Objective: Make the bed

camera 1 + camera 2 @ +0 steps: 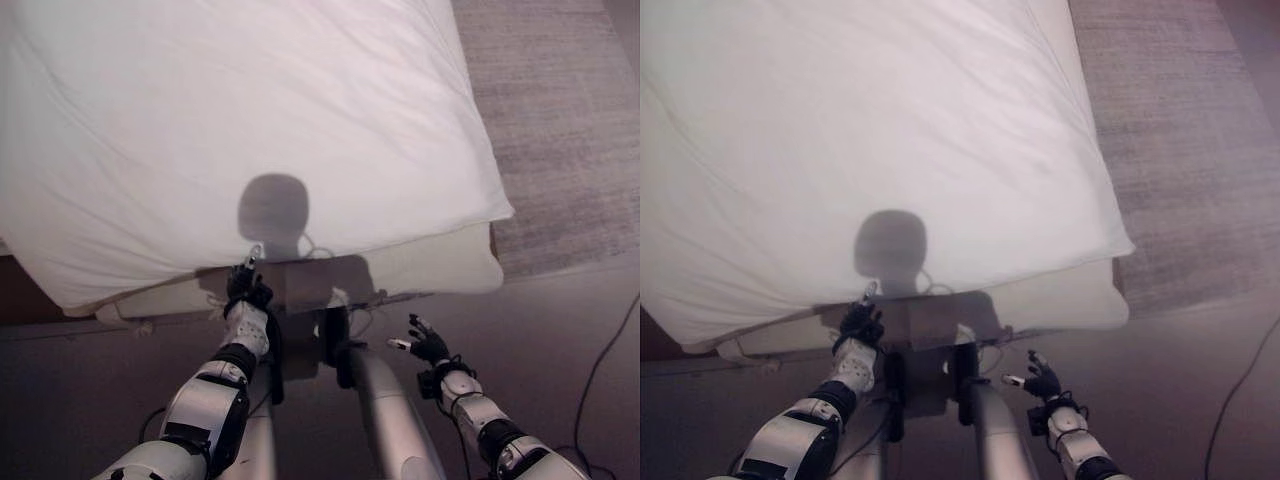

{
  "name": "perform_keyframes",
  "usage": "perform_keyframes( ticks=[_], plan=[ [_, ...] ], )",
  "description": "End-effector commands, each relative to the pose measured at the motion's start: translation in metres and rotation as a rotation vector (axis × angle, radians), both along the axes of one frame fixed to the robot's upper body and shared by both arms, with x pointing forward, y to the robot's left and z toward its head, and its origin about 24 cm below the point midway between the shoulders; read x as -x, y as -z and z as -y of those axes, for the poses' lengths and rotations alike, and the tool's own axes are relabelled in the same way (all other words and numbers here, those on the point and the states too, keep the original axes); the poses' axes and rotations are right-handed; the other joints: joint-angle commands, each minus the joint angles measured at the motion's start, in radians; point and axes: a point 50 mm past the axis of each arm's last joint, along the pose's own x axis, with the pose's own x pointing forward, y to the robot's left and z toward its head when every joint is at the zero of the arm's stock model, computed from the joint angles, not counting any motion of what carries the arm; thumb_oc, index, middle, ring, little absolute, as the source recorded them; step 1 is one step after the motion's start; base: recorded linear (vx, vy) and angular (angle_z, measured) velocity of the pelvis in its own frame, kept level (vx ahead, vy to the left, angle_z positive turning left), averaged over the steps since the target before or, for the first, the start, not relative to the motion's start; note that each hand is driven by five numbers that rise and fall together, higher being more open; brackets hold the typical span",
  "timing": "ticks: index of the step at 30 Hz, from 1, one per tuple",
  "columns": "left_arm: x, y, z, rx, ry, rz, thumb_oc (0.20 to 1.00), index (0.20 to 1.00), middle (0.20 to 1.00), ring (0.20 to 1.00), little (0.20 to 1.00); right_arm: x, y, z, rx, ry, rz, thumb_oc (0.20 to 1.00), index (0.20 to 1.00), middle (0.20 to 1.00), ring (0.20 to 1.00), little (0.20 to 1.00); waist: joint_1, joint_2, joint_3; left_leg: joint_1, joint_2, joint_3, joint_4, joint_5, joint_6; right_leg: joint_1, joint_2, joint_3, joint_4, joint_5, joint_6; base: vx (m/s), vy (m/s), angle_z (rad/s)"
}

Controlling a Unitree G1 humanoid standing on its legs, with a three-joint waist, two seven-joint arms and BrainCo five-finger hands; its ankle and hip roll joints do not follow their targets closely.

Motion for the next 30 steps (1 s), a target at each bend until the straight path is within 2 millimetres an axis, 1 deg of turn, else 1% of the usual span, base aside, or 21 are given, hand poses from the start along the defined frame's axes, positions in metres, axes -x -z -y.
perform_keyframes(
  ticks=[1, 3, 5, 9, 11, 12, 14, 17, 18, 19, 21, 24, 25, 26, 27, 28, 29, 30],
  plan=[
    [-0.015, -0.031, -0.002, 0.036, -0.078, 0.126, 1.0, 1.0, 1.0, 1.0, 1.0, 0.004, -0.005, 0.011, 0.005, 0.023, 0.051, 1.0, 1.0, 1.0, 1.0, 1.0, -0.01, 0.018, -0.026, -0.04, -0.007, 0.02, 0.041, -0.015, -0.01, 0.005, -0.029, 0.033, -0.083, 0.083, 0.116, 0.02, 0.0, -0.04],
    [-0.017, -0.037, -0.013, 0.048, -0.122, 0.136, 1.0, 1.0, 1.0, 1.0, 1.0, 0.003, -0.006, 0.011, 0.004, 0.022, 0.057, 1.0, 1.0, 1.0, 1.0, 1.0, -0.015, 0.013, -0.024, -0.043, -0.004, 0.023, 0.042, -0.015, -0.014, 0.001, -0.028, 0.033, -0.087, 0.087, 0.117, 0.0, -0.003, -0.05],
    [-0.021, -0.048, -0.02, 0.064, -0.156, 0.167, 1.0, 1.0, 1.0, 1.0, 1.0, 0.003, -0.007, 0.012, -0.002, 0.025, 0.061, 1.0, 1.0, 1.0, 1.0, 1.0, -0.019, 0.01, -0.023, -0.051, 0.0, 0.025, 0.047, -0.015, -0.016, -0.006, -0.028, 0.034, -0.087, 0.089, 0.117, 0.0, -0.004, -0.05],
    [-0.027, -0.065, -0.023, 0.11, -0.208, 0.231, 1.0, 1.0, 1.0, 1.0, 1.0, 0.005, -0.006, 0.012, -0.003, 0.022, 0.058, 1.0, 1.0, 1.0, 1.0, 1.0, -0.022, 0.008, -0.027, -0.058, 0.007, 0.029, 0.051, -0.019, -0.018, -0.016, -0.028, 0.031, -0.084, 0.09, 0.118, 0.0, 0.0, -0.01],
    [-0.028, -0.07, -0.024, 0.108, -0.215, 0.244, 0.429, 0.429, 0.429, 0.429, 0.429, 0.007, -0.004, 0.011, -0.004, 0.022, 0.052, 1.0, 1.0, 1.0, 1.0, 1.0, -0.023, 0.008, -0.027, -0.061, 0.009, 0.03, 0.053, -0.018, -0.02, -0.017, -0.029, 0.03, -0.083, 0.09, 0.118, 0.0, -0.003, -0.09],
    [-0.029, -0.072, -0.024, 0.112, -0.218, 0.254, 0.2, 0.2, 0.2, 0.2, 0.2, 0.007, -0.004, 0.011, -0.005, 0.021, 0.053, 1.0, 1.0, 1.0, 1.0, 1.0, -0.022, 0.008, -0.027, -0.061, 0.009, 0.031, 0.053, -0.018, -0.021, -0.018, -0.029, 0.029, -0.082, 0.09, 0.118, 0.0, -0.009, -0.07],
    [-0.031, -0.079, -0.019, 0.126, -0.22, 0.284, 0.2, 0.2, 0.2, 0.2, 0.2, 0.007, -0.003, 0.009, -0.011, 0.017, 0.051, 1.0, 1.0, 1.0, 1.0, 1.0, -0.02, 0.008, -0.028, -0.064, 0.008, 0.031, 0.052, -0.016, -0.023, -0.02, -0.031, 0.027, -0.082, 0.093, 0.119, 0.0, -0.004, -0.02],
    [-0.032, -0.083, -0.014, 0.142, -0.218, 0.307, 0.2, 0.2, 0.2, 0.2, 0.2, 0.007, -0.003, 0.005, -0.027, 0.008, 0.053, 1.0, 1.0, 1.0, 1.0, 1.0, -0.017, 0.011, -0.03, -0.067, 0.009, 0.03, 0.054, -0.017, -0.021, -0.024, -0.031, 0.026, -0.079, 0.09, 0.117, 0.0, 0.0, 0.0],
    [-0.033, -0.09, -0.006, 0.169, -0.208, 0.353, 0.2, 0.2, 0.2, 0.2, 0.2, 0.006, -0.005, 0.0, -0.04, -0.007, 0.063, 1.0, 1.0, 1.0, 1.0, 1.0, -0.014, 0.013, -0.03, -0.064, 0.009, 0.03, 0.05, -0.016, -0.021, -0.023, -0.031, 0.024, -0.08, 0.089, 0.116, 0.0, 0.0, 0.0],
    [-0.033, -0.089, -0.006, 0.17, -0.208, 0.353, 0.2, 0.2, 0.2, 0.2, 0.2, 0.007, -0.005, 0.001, -0.04, -0.006, 0.063, 1.0, 1.0, 1.0, 1.0, 1.0, -0.014, 0.013, -0.03, -0.063, 0.009, 0.03, 0.05, -0.016, -0.021, -0.022, -0.031, 0.024, -0.08, 0.089, 0.115, 0.0, 0.0, 0.0],
    [-0.033, -0.095, 0.004, 0.183, -0.186, 0.392, 0.2, 0.2, 0.2, 0.2, 0.2, 0.005, -0.007, -0.003, -0.053, -0.016, 0.073, 1.0, 1.0, 1.0, 1.0, 1.0, -0.01, 0.014, -0.025, -0.061, 0.008, 0.03, 0.046, -0.014, -0.021, -0.02, -0.032, 0.022, -0.084, 0.091, 0.116, 0.0, 0.0, 0.0],
    [-0.03, -0.1, 0.023, 0.227, -0.154, 0.452, 0.2, 0.2, 0.2, 0.2, 0.2, 0.002, -0.012, -0.011, -0.14, 0.002, 0.101, 1.0, 1.0, 1.0, 1.0, 1.0, -0.001, 0.017, -0.015, -0.055, 0.005, 0.028, 0.04, -0.01, -0.02, -0.011, -0.033, 0.02, -0.092, 0.095, 0.116, 0.0, 0.0, 0.0],
    [-0.029, -0.099, 0.024, 0.226, -0.153, 0.45, 0.2, 0.2, 0.2, 0.2, 0.2, 0.003, -0.012, -0.01, -0.142, 0.004, 0.099, 1.0, 1.0, 1.0, 1.0, 1.0, 0.001, 0.018, -0.014, -0.052, 0.005, 0.028, 0.039, -0.009, -0.02, -0.008, -0.033, 0.019, -0.094, 0.095, 0.116, 0.0, 0.0, 0.0],
    [-0.025, -0.103, 0.037, 0.265, -0.121, 0.498, 0.2, 0.2, 0.2, 0.2, 0.2, -0.001, -0.017, -0.02, -0.219, -0.003, 0.119, 1.0, 1.0, 1.0, 1.0, 1.0, 0.012, 0.022, -0.003, -0.045, 0.002, 0.025, 0.034, -0.006, -0.019, 0.002, -0.035, 0.015, -0.1, 0.097, 0.116, 0.0, 0.0, 0.0],
    [-0.023, -0.106, 0.042, 0.287, -0.107, 0.527, 0.2, 0.2, 0.2, 0.2, 0.2, -0.004, -0.02, -0.024, -0.255, 0.003, 0.132, 1.0, 1.0, 1.0, 1.0, 1.0, 0.016, 0.023, 0.002, -0.046, -0.001, 0.023, 0.031, -0.004, -0.018, 0.002, -0.036, 0.013, -0.102, 0.1, 0.116, 0.0, 0.0, 0.0],
    [-0.022, -0.105, 0.043, 0.286, -0.107, 0.526, 0.2, 0.2, 0.2, 0.2, 0.2, -0.004, -0.02, -0.024, -0.257, 0.004, 0.13, 1.0, 1.0, 1.0, 1.0, 1.0, 0.017, 0.023, 0.001, -0.045, -0.001, 0.023, 0.03, -0.003, -0.018, 0.003, -0.036, 0.013, -0.103, 0.101, 0.116, -0.01, -0.026, 0.04],
    [-0.014, -0.115, 0.064, 0.365, -0.04, 0.61, 0.2, 0.2, 0.2, 0.2, 0.2, -0.011, -0.026, -0.038, -0.42, 0.043, 0.14, 1.0, 1.0, 1.0, 1.0, 1.0, 0.039, 0.032, 0.027, -0.028, -0.009, 0.018, 0.015, 0.0, -0.018, 0.021, -0.038, 0.004, -0.114, 0.103, 0.117, -0.02, -0.02, 0.05],
    [-0.014, -0.115, 0.064, 0.364, -0.039, 0.61, 0.2, 0.2, 0.2, 0.2, 0.2, -0.012, -0.026, -0.038, -0.422, 0.043, 0.14, 1.0, 1.0, 1.0, 1.0, 1.0, 0.039, 0.032, 0.026, -0.03, -0.01, 0.018, 0.012, 0.006, -0.018, 0.019, -0.039, 0.004, -0.117, 0.108, 0.117, -0.02, -0.021, 0.12]
  ],
)
